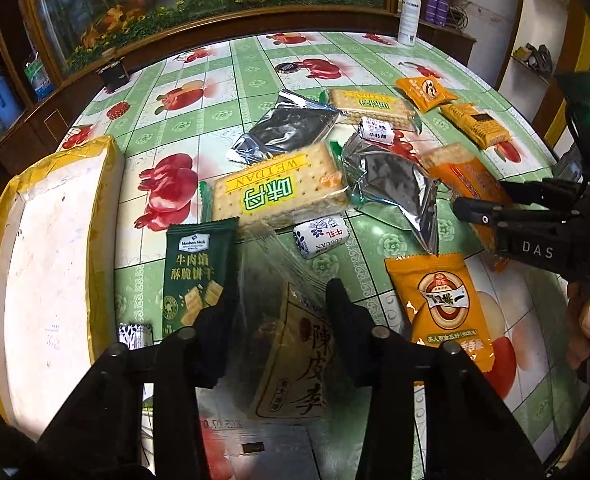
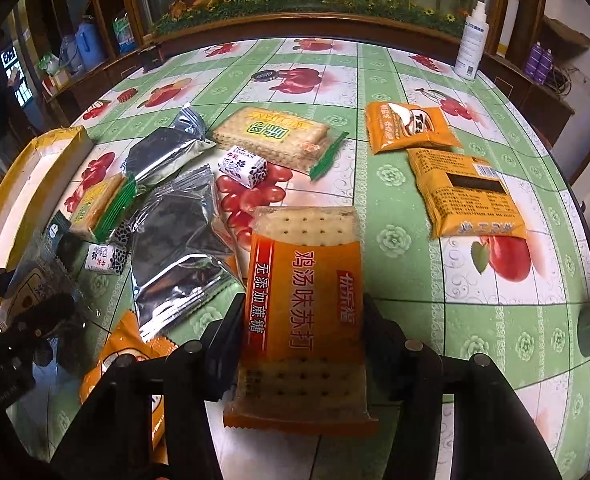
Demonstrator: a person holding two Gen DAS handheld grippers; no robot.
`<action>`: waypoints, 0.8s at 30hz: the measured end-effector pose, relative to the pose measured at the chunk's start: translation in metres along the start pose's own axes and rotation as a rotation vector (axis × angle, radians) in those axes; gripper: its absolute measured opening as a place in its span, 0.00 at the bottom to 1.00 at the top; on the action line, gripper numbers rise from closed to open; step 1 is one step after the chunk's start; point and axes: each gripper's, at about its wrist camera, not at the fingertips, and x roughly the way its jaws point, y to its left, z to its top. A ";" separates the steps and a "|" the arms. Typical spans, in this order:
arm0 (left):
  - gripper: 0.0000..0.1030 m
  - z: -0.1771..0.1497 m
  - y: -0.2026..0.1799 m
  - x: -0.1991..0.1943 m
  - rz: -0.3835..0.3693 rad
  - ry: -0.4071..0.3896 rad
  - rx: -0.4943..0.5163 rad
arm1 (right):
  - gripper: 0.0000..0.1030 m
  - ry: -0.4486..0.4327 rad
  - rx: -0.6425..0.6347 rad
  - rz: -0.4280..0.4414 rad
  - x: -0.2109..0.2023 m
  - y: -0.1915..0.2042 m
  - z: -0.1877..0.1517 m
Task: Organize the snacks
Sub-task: 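Grasp the clear plum snack bag with left tool while right tool grasps orange cracker pack, then carry both packs into the yellow tray and open both tools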
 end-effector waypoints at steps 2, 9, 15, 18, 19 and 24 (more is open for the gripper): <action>0.28 -0.001 0.000 -0.006 -0.012 -0.017 -0.018 | 0.53 -0.012 0.015 0.018 -0.006 -0.004 -0.004; 0.22 -0.009 -0.002 -0.022 -0.039 -0.044 -0.059 | 0.53 -0.052 0.050 0.062 -0.033 -0.013 -0.019; 0.18 -0.015 -0.001 -0.036 -0.053 -0.068 -0.108 | 0.53 -0.090 0.072 0.096 -0.057 -0.017 -0.028; 0.17 -0.016 -0.002 -0.046 -0.049 -0.083 -0.118 | 0.53 -0.108 0.072 0.119 -0.068 -0.015 -0.031; 0.16 -0.016 -0.003 -0.051 -0.048 -0.092 -0.123 | 0.53 -0.116 0.073 0.128 -0.072 -0.014 -0.032; 0.14 -0.017 0.003 -0.068 -0.032 -0.127 -0.160 | 0.53 -0.140 0.061 0.150 -0.088 -0.006 -0.036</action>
